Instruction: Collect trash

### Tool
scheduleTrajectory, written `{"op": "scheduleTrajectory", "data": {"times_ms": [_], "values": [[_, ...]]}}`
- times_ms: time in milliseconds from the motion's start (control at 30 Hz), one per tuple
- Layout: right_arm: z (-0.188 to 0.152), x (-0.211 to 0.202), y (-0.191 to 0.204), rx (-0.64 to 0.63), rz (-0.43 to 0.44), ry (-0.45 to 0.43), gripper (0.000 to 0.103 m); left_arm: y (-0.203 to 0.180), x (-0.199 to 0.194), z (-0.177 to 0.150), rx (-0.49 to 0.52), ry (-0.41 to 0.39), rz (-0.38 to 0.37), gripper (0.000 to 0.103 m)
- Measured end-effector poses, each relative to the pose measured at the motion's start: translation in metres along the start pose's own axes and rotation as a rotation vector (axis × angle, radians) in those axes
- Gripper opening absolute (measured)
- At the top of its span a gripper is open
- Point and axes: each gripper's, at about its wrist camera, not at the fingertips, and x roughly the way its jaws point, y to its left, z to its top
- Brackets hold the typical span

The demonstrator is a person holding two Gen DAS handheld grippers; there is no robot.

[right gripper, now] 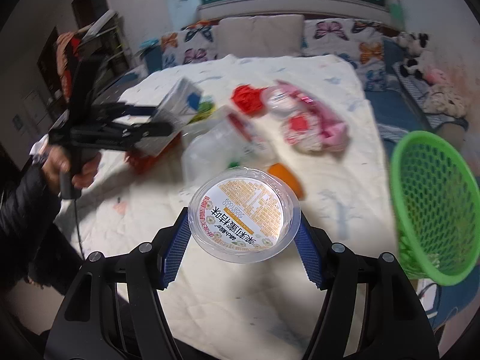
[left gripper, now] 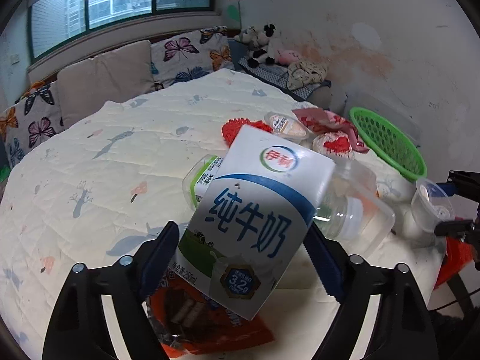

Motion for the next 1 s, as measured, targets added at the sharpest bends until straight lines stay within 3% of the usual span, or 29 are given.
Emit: {"op": "scheduleTrajectory", "data": {"times_ms": [400,700,733,767,1000], "values": [[-0.006,-0.036,-0.070,0.138,-0.153,-0.081,0.066,-0.018,-0.035,-0.005,-0.117,-0.043,0.047,0.073],[-0.015,-0.040,-0.119,0.213,-0.248,-0.066,0.066,-0.018,-0.054,-0.022,-0.228,-0.072,0.068,0.068],[-0.016,-0.040,-0.125,0.224,-0.262,-0.066,0.066,-0.019,-0.057,-0.024,-0.237,-0.075,0.058,0.039],[-0.016,-0.040,-0.129,0.232,-0.269,-0.066,0.066,-0.017,-0.056,-0.025,-0.258,-0.058,0.032,0.034],[-0.021,-0.035,-0.160,0.281,-0.352,-0.044,0.066,-0.011,-0.053,-0.036,-0.293,-0.043,0.005,0.034]]}}
